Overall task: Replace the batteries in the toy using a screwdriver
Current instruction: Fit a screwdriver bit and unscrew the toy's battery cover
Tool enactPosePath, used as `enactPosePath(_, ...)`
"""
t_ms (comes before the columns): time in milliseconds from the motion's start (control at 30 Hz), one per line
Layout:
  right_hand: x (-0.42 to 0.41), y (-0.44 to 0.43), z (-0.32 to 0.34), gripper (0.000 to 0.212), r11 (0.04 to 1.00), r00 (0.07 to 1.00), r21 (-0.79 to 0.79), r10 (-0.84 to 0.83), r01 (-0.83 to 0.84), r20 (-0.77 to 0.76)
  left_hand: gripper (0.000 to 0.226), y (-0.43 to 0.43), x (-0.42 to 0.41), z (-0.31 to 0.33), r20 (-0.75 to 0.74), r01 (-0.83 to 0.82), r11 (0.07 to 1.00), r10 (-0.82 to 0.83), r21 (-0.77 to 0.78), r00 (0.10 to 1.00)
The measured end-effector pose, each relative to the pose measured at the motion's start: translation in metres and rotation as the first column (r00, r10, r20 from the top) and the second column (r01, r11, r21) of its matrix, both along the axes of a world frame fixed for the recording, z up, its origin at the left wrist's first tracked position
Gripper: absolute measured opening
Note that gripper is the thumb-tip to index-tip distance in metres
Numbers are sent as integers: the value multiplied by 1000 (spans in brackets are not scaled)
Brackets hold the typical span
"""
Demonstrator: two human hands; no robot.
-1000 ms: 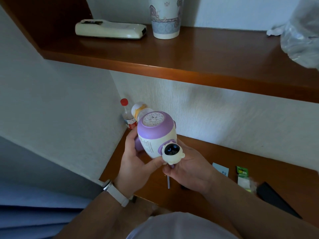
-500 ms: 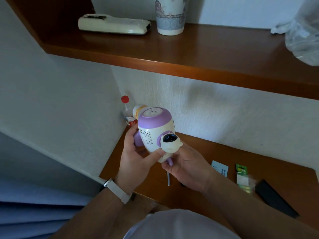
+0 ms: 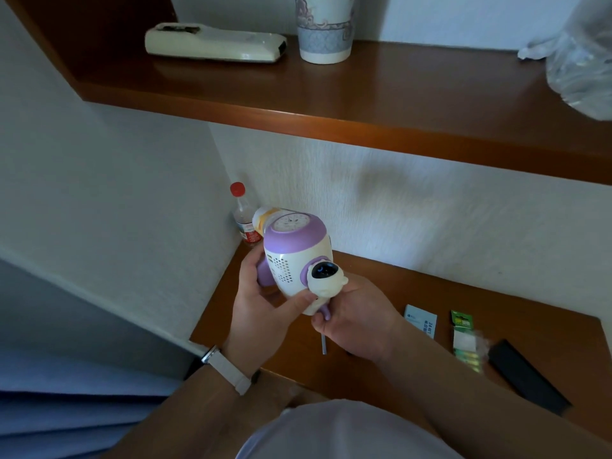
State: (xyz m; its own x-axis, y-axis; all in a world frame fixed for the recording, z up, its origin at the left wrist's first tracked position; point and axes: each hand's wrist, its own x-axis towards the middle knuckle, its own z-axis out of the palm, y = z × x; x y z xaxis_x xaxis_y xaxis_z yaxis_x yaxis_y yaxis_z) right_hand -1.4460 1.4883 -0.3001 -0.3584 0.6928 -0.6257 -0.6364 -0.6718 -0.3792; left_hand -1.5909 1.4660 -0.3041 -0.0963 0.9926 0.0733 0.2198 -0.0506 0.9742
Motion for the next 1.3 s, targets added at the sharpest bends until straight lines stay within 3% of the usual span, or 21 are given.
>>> enactPosePath(100,-3,1,2,19,998,998,-64,10,-6,63,95,-2,0,-3,9,-10,1000,11,-17,1000)
enactPosePath(233,1,-4,1,23,998,999,30,47,-48,25,96,-1,-2,-5,4,-18,1000,18,-22,1000)
enactPosePath(367,2,-8,2,17,940,991,318,107,-128,82,92,3,1,-2,47,-48,998,50,-42,998)
enactPosePath(500,3,-15,0,27,983,997,178,59,-51,-40,89,5,-2,-13,100,-97,989,107,-109,989)
enactPosePath(633,0,-19,-1,27,981,986,186,30,-61,165,89,8,-6,-24,170,-136,969,173,-205,970)
enactPosePath(700,-5,-21,-4,33,943,900,262,76,-204,428,92,9,-6,-27,223,-138,955,199,-263,954)
enactPosePath(800,-7,-25,-10,46,843,603,299,37,-447,797,89,10,-5,-29,287,-127,936,227,-328,931)
enactPosePath(867,-7,-26,-13,45,801,410,300,-75,-518,909,88,10,-6,-30,309,-124,927,241,-353,920)
enactPosePath(1000,-11,-28,-15,40,763,174,254,-187,-595,967,87,10,-11,-33,320,-130,912,266,-389,909)
enactPosePath(1100,-19,-28,-16,39,752,90,221,-212,-621,973,86,11,-16,-37,320,-120,903,266,-412,909)
enactPosePath(1300,-41,-27,-22,27,767,35,228,-259,-600,965,79,13,-33,-44,330,-74,897,236,-437,914)
